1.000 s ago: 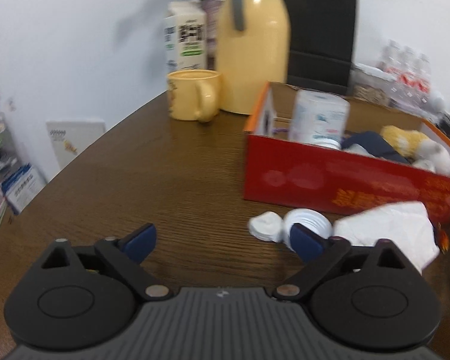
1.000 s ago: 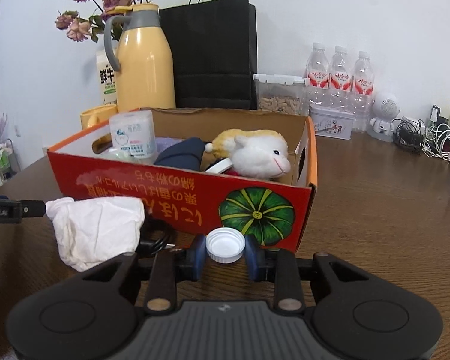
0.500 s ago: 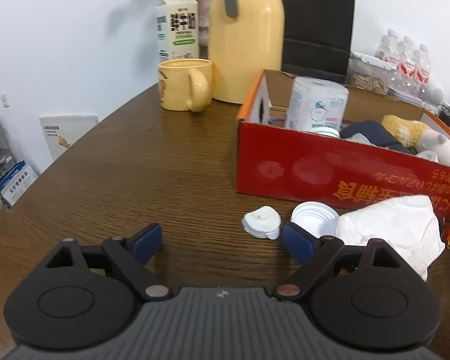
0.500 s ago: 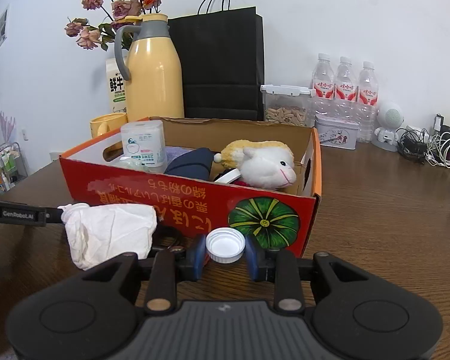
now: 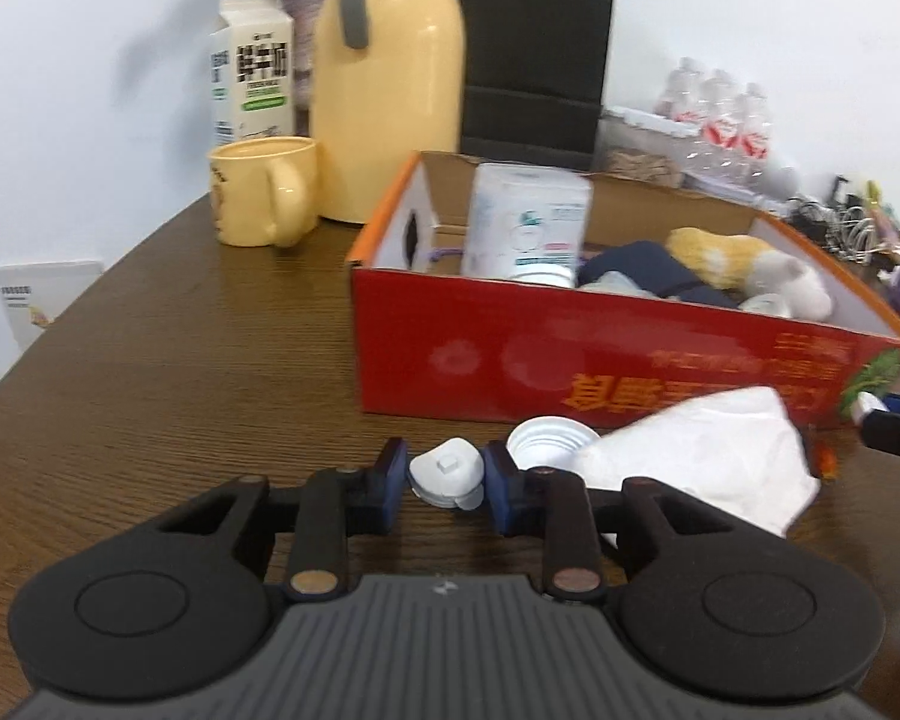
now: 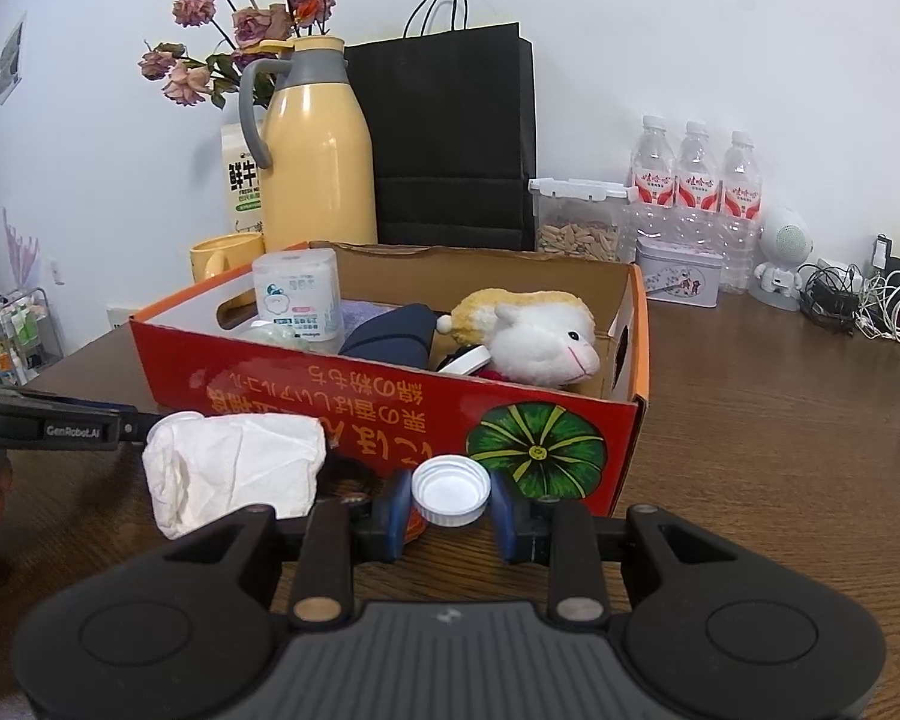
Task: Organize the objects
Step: 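Grasp a white cap with the right tool while the left tool grasps a small white cap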
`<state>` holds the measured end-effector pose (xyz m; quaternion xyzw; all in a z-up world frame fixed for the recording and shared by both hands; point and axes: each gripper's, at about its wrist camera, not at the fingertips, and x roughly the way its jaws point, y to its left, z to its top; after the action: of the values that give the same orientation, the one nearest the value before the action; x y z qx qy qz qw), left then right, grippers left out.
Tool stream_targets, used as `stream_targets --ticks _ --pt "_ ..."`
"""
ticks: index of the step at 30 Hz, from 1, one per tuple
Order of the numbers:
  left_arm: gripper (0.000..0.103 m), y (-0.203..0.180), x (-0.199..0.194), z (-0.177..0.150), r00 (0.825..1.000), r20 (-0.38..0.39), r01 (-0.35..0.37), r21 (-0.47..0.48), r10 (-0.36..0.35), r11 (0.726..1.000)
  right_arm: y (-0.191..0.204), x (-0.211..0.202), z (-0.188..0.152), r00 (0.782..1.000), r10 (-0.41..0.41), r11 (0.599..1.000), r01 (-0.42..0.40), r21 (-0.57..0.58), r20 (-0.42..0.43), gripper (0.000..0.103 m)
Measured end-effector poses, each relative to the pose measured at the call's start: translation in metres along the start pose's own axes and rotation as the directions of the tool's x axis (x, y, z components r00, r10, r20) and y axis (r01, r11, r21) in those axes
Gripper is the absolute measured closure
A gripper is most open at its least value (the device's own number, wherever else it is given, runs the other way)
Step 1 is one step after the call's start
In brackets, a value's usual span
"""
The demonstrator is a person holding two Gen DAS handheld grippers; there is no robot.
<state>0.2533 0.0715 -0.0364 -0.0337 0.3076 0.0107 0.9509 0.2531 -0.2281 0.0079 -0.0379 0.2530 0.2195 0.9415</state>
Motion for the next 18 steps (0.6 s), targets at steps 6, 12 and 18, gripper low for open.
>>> stream_targets --ticks 6,12,18 --pt "0.075 0.003 -0.005 -0.001 0.999 0.026 -0.036 -0.028 0.037 0.999 0.001 -0.003 0.001 1.000 0.001 1.000 -0.001 -0.003 0.013 0.076" --pt "0.075 0.003 -0.014 -0.002 0.995 0.068 -0.067 -0.032 0.069 0.997 0.002 -0.006 0.001 1.000 0.007 1.000 -0.007 -0.009 0.027 0.076" --pt "0.075 0.004 -0.023 -0.002 0.989 0.113 -0.094 -0.044 0.098 0.995 0.004 -0.009 0.001 0.999 0.013 1.000 -0.013 -0.013 0.043 0.076"
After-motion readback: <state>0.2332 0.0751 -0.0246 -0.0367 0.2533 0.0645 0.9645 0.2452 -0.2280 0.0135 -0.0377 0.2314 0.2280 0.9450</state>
